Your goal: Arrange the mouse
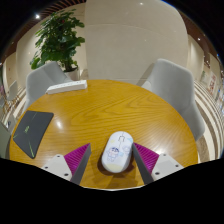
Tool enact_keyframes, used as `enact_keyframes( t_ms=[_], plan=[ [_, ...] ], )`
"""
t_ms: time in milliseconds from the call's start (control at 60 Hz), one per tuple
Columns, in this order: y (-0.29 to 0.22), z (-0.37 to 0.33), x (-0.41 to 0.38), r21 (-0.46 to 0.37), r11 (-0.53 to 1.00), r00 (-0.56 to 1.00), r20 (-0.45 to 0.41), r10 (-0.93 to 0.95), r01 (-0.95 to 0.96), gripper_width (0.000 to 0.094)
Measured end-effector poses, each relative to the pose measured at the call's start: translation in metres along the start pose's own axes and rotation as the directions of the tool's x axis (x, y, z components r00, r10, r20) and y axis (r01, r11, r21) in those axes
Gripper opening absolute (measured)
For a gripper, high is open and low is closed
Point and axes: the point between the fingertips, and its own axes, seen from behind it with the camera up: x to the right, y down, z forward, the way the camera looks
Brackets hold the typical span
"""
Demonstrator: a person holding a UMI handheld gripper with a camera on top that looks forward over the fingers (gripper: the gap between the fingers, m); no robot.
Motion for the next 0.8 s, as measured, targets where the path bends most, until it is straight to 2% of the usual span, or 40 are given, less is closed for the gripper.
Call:
enact_keyframes(
  t_ms=[167,200,267,317,417,500,517,650,800],
  plan=[
    [-0.011,0.010,-0.016,0.001,1.000,0.999,0.050,-0.022,0.022,0.0796],
    [-0.011,0.011,-0.017,0.000,1.000,0.998,0.052,-0.027,0.027,0.0739],
    [-0.011,0.013,-0.017,0.000,0.999,0.998,0.042,-0.049,0.049,0.0528],
    [-0.011,0.012,-0.016,0.005,0.998,0.998,0.034,-0.061,0.061,0.0507],
    [-0.011,0.011,-0.018,-0.002,0.998,0.998,0.019,-0.059,0.059,0.0407],
    [-0.016,0.005,-0.026,-0.018,0.999,0.999,0.015,-0.041,0.041,0.0394],
    [-0.020,0.003,-0.026,-0.014,0.999,0.999,0.005,-0.042,0.042,0.0367],
    [-0.081,-0.028,-0.067,0.068,0.997,0.999,0.022,-0.025,0.023,0.0366],
    [-0.152,-0.051,-0.173,0.156,0.988,0.987,0.160,-0.009,-0.016,0.0363]
  ],
)
